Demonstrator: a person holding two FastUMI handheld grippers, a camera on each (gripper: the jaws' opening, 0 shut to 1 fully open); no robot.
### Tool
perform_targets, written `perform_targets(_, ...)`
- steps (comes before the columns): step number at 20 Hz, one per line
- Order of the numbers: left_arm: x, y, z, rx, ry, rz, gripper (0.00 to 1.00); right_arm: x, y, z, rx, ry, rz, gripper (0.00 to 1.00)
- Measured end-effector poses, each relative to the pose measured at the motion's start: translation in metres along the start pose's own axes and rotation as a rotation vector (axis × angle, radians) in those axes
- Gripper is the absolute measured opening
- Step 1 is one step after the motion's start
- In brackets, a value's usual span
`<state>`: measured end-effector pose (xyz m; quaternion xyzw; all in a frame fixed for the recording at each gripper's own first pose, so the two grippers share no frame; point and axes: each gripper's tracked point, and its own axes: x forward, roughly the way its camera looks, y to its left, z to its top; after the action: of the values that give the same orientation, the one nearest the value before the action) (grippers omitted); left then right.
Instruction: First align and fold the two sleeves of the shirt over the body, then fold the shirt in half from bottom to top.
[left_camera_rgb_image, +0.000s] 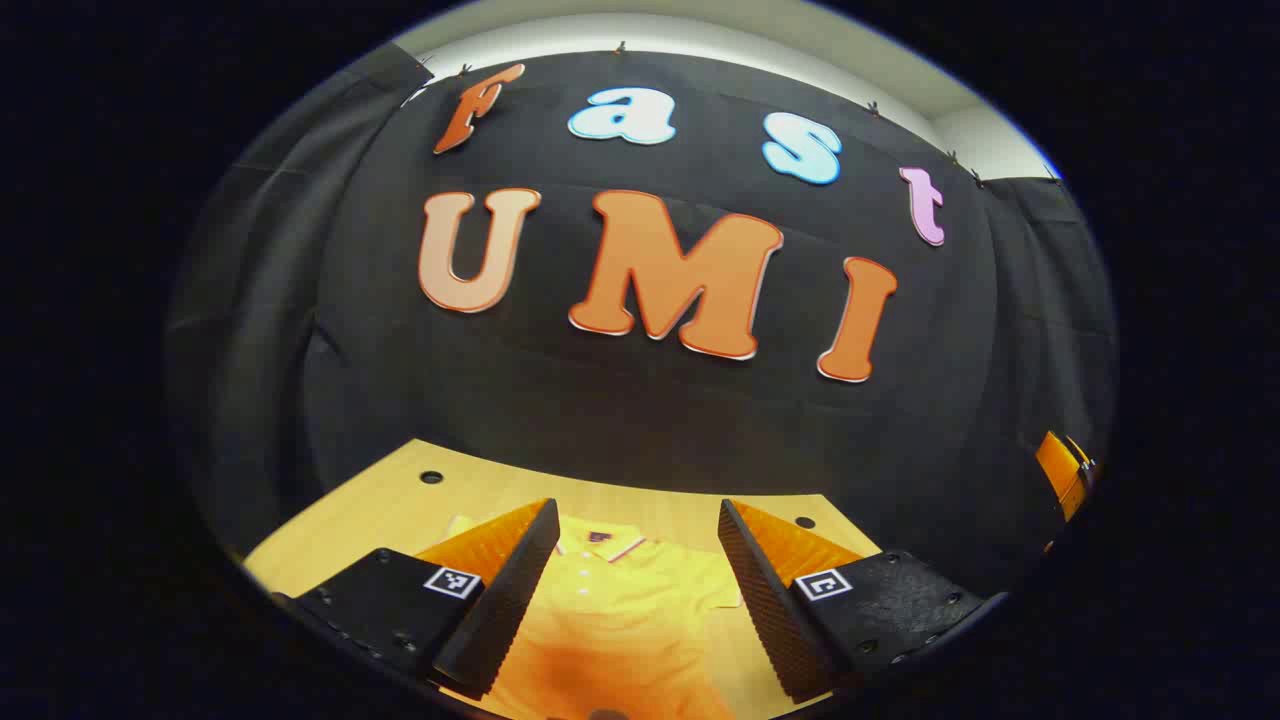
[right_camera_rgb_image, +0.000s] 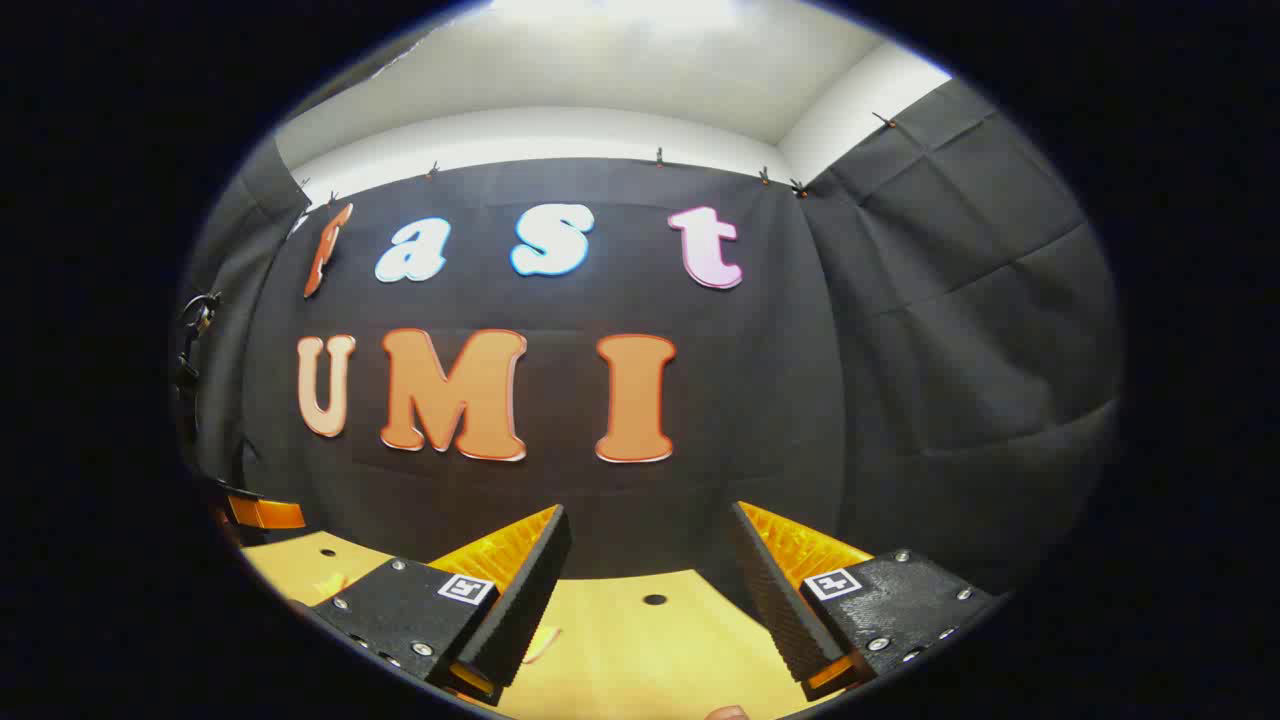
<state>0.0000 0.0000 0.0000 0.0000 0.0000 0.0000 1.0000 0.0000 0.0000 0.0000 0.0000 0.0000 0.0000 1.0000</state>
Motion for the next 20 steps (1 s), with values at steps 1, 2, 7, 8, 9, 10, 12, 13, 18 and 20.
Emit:
perform_targets(1,-0.008,0.027,0.015,0.009,-0.019,0.005,0.98,-0.007,0.022,0.004,0.005,0.002,-0.005,1.0)
perform_targets(2,-0.016,0.054,0.029,0.018,-0.036,0.017,0.98,-0.013,0.043,0.009,0.022,0.01,-0.004,1.0)
perform_targets(7,-0.056,0.148,0.066,0.021,-0.106,0.073,0.98,-0.027,0.115,0.021,0.138,0.078,0.028,1.0)
perform_targets(8,-0.062,0.159,0.071,0.029,-0.112,0.079,0.98,-0.027,0.124,0.021,0.131,0.088,0.038,0.97)
perform_targets(9,-0.065,0.17,0.074,0.04,-0.121,0.091,0.98,-0.027,0.131,0.018,0.125,0.102,0.043,1.0)
perform_targets(10,-0.068,0.181,0.077,0.052,-0.131,0.108,0.98,-0.029,0.132,0.016,0.116,0.12,0.046,1.0)
perform_targets(12,-0.069,0.195,0.082,0.076,-0.139,0.138,0.98,-0.027,0.147,0.009,0.09,0.158,0.065,1.0)
perform_targets(13,-0.068,0.199,0.082,0.08,-0.14,0.145,0.98,-0.024,0.152,0.005,0.081,0.182,0.069,1.0)
perform_targets(18,-0.048,0.201,0.08,0.041,-0.121,0.143,0.98,-0.008,0.155,-0.011,0.062,0.256,0.08,0.97)
perform_targets(20,-0.035,0.198,0.084,0.044,-0.126,0.143,0.98,0.004,0.154,-0.019,0.06,0.281,0.092,0.97)
